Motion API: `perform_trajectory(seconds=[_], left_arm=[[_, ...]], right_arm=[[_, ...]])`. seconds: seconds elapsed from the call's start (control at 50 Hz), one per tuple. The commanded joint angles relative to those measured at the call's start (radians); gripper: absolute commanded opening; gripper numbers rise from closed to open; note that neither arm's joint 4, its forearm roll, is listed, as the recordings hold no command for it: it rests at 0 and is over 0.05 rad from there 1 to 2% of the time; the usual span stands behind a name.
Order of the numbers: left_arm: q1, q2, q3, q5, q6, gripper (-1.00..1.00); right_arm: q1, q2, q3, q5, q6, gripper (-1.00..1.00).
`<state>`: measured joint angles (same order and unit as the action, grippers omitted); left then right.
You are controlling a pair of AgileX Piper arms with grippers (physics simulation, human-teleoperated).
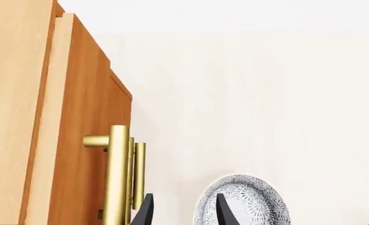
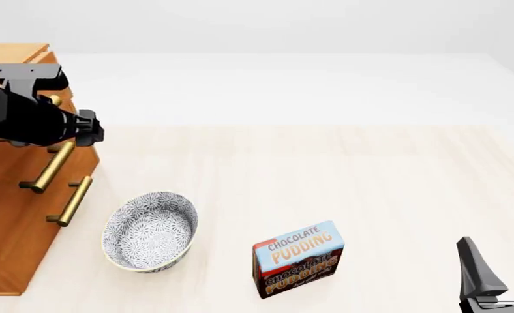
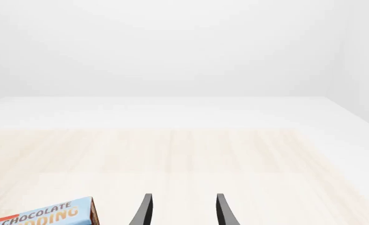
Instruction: Put the butter at the back in the top drawer of the cabinet and close it.
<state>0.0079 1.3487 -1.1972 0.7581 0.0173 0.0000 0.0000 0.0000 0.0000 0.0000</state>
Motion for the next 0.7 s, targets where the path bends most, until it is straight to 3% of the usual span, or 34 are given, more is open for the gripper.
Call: perform_trajectory(seconds=[0.02, 0.7], left_arm=[[0.049, 0.018, -0.003, -0.019, 0.010, 1.00], [0.116, 0.011, -0.037, -0.029, 0.023, 1.00]], right_arm=[[0.000, 0.000, 0.000, 0.000, 0.000, 1.00], [0.000, 0.000, 0.000, 0.000, 0.000, 1.00]])
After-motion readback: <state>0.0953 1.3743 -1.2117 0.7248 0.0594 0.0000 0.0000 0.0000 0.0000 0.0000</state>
